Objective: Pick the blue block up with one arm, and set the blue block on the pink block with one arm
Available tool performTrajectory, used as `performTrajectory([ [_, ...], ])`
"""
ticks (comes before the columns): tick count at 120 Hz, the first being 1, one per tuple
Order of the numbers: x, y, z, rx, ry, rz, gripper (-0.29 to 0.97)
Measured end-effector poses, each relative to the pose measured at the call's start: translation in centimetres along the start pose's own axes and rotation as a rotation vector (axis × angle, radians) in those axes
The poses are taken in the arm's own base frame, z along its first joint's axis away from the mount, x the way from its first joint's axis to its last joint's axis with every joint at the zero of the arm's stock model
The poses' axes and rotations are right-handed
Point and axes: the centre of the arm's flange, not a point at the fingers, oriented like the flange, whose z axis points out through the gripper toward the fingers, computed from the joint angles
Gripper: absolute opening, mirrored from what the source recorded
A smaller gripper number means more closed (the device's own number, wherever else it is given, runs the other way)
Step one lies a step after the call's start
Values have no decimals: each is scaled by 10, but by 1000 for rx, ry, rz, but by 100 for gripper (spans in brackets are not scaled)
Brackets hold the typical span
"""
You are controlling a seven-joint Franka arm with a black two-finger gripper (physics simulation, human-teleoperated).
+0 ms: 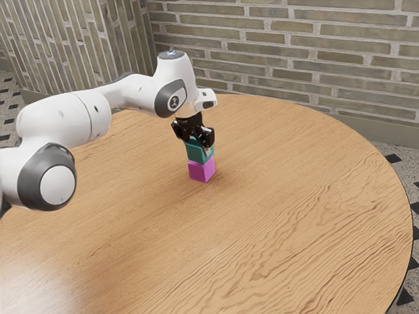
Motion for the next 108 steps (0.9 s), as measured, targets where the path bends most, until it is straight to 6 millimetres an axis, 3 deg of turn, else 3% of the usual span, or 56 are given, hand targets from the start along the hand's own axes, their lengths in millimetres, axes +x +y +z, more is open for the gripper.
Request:
performTrajectory([
  [36, 4, -18, -6, -7, 21, -24, 37],
  [108, 3, -18, 1, -31, 2, -86, 37],
])
